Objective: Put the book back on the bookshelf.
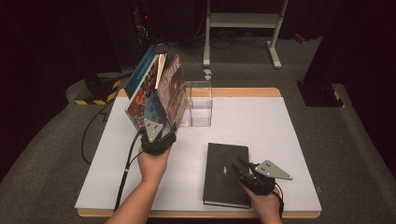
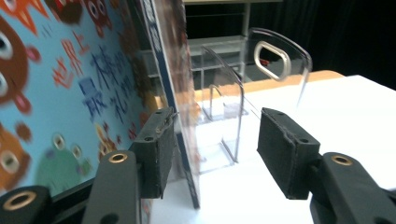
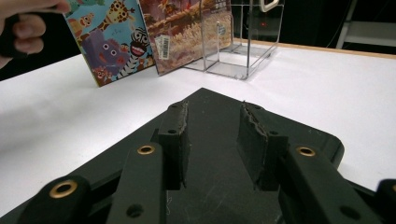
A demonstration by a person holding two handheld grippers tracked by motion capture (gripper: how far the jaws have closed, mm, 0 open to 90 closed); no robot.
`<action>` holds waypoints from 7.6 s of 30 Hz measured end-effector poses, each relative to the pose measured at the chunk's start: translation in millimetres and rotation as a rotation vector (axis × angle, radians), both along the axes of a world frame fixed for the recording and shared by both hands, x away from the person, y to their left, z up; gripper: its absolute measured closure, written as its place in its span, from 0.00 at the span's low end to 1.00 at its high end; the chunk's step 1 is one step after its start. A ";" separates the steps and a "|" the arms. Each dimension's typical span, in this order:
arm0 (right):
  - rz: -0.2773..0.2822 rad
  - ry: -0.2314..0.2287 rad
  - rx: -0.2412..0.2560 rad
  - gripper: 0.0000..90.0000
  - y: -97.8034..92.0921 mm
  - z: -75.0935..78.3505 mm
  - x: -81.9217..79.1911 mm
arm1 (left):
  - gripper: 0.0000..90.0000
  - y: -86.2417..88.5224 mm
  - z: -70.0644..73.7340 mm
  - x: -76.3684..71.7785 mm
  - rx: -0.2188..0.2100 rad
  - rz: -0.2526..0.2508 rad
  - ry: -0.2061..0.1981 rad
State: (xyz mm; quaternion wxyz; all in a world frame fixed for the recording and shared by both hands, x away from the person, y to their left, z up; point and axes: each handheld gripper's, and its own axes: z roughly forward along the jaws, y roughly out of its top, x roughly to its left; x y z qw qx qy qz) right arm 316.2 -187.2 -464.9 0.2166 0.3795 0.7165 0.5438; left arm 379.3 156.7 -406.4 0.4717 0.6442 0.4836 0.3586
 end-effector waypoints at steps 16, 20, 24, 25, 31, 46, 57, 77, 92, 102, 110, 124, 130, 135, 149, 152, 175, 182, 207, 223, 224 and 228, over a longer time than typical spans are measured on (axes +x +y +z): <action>-0.004 0.021 -0.040 0.65 1.6 -3.9 2.8 | 0.49 -13.3 -37.7 -25.1 0.008 -0.145 0.127; -0.006 0.026 -0.040 0.63 0.8 -3.6 3.4 | 0.48 -15.9 -43.0 -30.8 -0.003 -0.188 0.160; -0.008 0.028 -0.044 0.63 1.0 -3.7 3.5 | 0.46 -21.8 -47.0 -38.6 -0.004 -0.231 0.181; -0.008 0.029 -0.046 0.62 1.1 -3.8 3.6 | 0.46 -22.8 -47.6 -40.5 -0.005 -0.237 0.185; -0.013 0.029 -0.051 0.61 1.0 -4.2 3.4 | 0.44 -28.2 -57.0 -47.4 -0.005 -0.286 0.224; -0.038 0.049 -0.068 0.61 -2.1 -6.7 5.1 | 0.40 -39.6 -85.4 -52.1 0.066 -0.373 0.316; -0.074 0.149 -0.084 0.52 -15.2 -7.9 -2.8 | 0.44 -38.3 -86.7 -53.1 0.043 -0.420 0.316; -0.083 0.339 0.005 0.25 -17.3 -23.2 -24.1 | 0.51 -53.8 -88.4 -57.2 0.053 -0.504 0.350; -0.078 0.413 0.051 0.23 -4.6 -25.6 -14.7 | 0.76 -56.7 -89.3 -56.2 0.092 -0.498 0.393; -0.070 0.414 0.014 0.23 17.2 -21.6 3.7 | 0.88 -41.9 -87.3 -47.6 0.079 -0.470 0.414; -0.052 0.413 -0.017 0.23 37.8 -18.7 21.6 | 0.90 -25.7 -86.8 -38.5 0.080 -0.430 0.414; -0.043 0.336 -0.055 0.37 41.1 -12.2 23.5 | 0.72 -10.7 -86.7 -34.7 0.077 -0.395 0.394; -0.045 0.260 -0.076 0.37 31.3 -7.5 16.8 | 0.69 4.1 -83.0 -41.5 0.035 -0.355 0.336; -0.039 0.221 -0.097 0.40 26.9 -11.8 12.0 | 0.68 4.7 -77.3 -45.4 0.015 -0.349 0.298; -0.019 0.184 -0.058 0.39 13.4 -10.4 4.8 | 0.57 -4.9 -61.6 -46.4 -0.028 -0.352 0.261; -0.010 0.182 -0.059 0.39 13.4 -10.5 5.1 | 0.52 -7.5 -59.1 -43.6 -0.044 -0.368 0.269; 0.023 0.169 -0.076 0.39 20.2 -11.1 2.4 | 0.32 -26.7 -67.0 -15.2 -0.072 -0.462 0.409; 0.024 0.170 -0.074 0.39 19.6 -12.2 3.1 | 0.29 -29.9 -73.0 -10.2 -0.088 -0.462 0.429; 0.067 0.209 -0.067 0.40 29.8 -17.5 1.8 | 0.27 -33.4 -73.5 -11.3 -0.103 -0.471 0.434; 0.082 0.213 -0.055 0.40 32.2 -18.3 1.0 | 0.36 -33.0 -59.0 -5.2 -0.092 -0.490 0.381; 0.083 0.213 -0.054 0.40 32.1 -18.3 1.0 | 0.36 -33.6 -58.6 -3.0 -0.086 -0.496 0.382; 0.084 0.213 -0.049 0.40 31.4 -18.3 0.7 | 0.36 -36.4 -56.6 2.7 -0.090 -0.510 0.378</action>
